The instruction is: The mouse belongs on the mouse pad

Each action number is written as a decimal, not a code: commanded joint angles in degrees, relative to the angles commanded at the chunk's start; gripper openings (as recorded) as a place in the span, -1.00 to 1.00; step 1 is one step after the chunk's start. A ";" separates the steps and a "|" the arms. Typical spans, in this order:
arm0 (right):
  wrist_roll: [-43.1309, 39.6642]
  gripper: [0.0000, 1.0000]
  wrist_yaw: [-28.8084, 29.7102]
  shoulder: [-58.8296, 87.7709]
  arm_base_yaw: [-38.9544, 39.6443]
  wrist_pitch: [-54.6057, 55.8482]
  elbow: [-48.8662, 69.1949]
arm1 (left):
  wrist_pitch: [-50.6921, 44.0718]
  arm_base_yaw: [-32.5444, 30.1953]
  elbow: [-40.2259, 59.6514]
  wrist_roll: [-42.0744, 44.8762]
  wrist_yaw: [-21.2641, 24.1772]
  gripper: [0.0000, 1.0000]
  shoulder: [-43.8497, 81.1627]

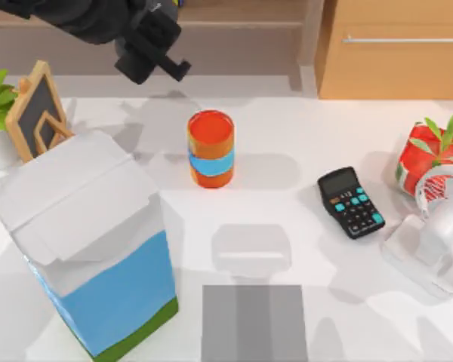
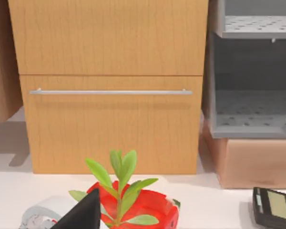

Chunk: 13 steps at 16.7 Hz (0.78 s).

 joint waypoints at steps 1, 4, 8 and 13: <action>0.00 1.00 0.00 0.00 0.00 0.00 0.00 | -0.24 -2.76 0.25 -6.87 0.25 -1.00 1.27; 0.00 1.00 0.00 0.00 0.00 0.00 0.00 | -1.62 -11.01 -0.02 -26.67 1.18 -1.00 5.27; 0.00 1.00 0.00 0.00 0.00 0.00 0.00 | -4.74 -20.87 -2.41 -49.57 2.69 -1.00 10.65; 0.00 1.00 0.00 0.00 0.00 0.00 0.00 | -9.62 -28.41 -7.17 -69.43 4.23 -1.00 15.99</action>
